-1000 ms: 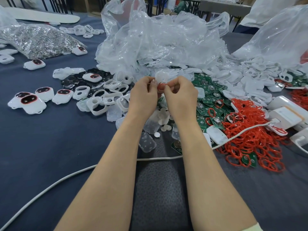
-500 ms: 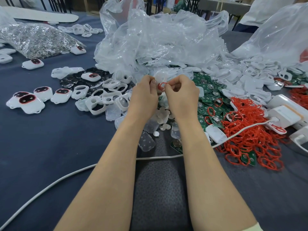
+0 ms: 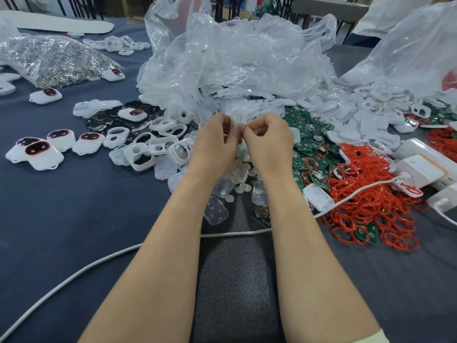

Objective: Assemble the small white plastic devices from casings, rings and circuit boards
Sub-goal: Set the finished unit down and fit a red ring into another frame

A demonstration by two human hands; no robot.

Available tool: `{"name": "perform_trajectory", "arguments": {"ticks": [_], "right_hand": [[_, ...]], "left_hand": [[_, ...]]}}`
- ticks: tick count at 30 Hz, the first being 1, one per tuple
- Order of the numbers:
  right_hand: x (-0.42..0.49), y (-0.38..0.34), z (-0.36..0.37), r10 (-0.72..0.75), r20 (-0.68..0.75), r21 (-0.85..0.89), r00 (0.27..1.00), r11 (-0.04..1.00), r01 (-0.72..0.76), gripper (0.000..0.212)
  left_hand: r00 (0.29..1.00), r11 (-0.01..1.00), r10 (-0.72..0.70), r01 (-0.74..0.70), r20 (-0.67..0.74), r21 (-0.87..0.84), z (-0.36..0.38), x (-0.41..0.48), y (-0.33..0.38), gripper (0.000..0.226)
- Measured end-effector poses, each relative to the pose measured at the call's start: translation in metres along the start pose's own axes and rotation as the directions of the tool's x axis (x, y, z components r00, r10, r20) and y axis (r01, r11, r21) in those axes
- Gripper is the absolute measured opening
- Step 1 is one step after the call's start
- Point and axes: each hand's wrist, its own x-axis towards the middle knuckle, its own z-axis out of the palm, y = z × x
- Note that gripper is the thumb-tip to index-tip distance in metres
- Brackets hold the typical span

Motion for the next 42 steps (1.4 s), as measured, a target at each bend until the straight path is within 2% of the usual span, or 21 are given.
{"name": "perform_trajectory", "arguments": {"ticks": [5,10,22,27,31,34,36,38,42], "right_hand": [[0.002,-0.001,-0.001,0.016,0.029,0.06,0.999,0.998,-0.018,0.012],[0.002,-0.002,-0.002,-0.005,0.035,0.02,0.999,1.0,0.004,0.009],[0.002,-0.002,-0.004,-0.011,0.05,-0.053,0.999,0.999,0.014,0.005],[0.003,0.0,-0.005,0.013,0.056,-0.036,0.998,0.999,-0.011,0.004],[0.002,0.001,-0.002,0.0,0.06,-0.027,0.998,1.0,0.002,0.005],[0.004,0.001,-0.004,0.046,0.093,0.09,0.995,0.994,-0.054,0.012],[0.005,0.0,-0.007,0.134,0.167,0.299,0.977,0.937,-0.18,0.017],[0.006,0.0,-0.009,0.213,0.267,0.514,0.94,0.794,-0.326,0.018],[0.008,0.0,-0.011,0.301,0.426,0.697,0.853,0.492,-0.521,0.013]], "left_hand": [[0.998,0.989,-0.064,0.062,-0.014,-0.136,-0.001,0.002,0.0,0.007],[0.988,0.946,-0.154,0.157,0.032,-0.284,-0.003,0.002,0.002,0.015],[0.999,0.996,-0.052,0.052,-0.001,-0.076,-0.003,0.0,0.002,0.011],[1.0,1.0,-0.016,0.016,0.022,0.018,-0.003,-0.001,0.001,0.018],[0.999,0.999,-0.043,0.043,0.026,0.006,-0.003,0.001,0.001,0.014],[0.995,0.988,-0.095,0.098,0.033,-0.122,-0.005,0.001,0.002,0.016],[0.99,0.963,-0.127,0.138,0.061,-0.231,-0.006,0.0,0.002,0.016],[0.988,0.941,-0.14,0.155,0.072,-0.301,-0.008,0.0,0.004,0.016],[0.981,0.862,-0.147,0.19,0.127,-0.47,-0.009,-0.001,0.004,0.02]]}}
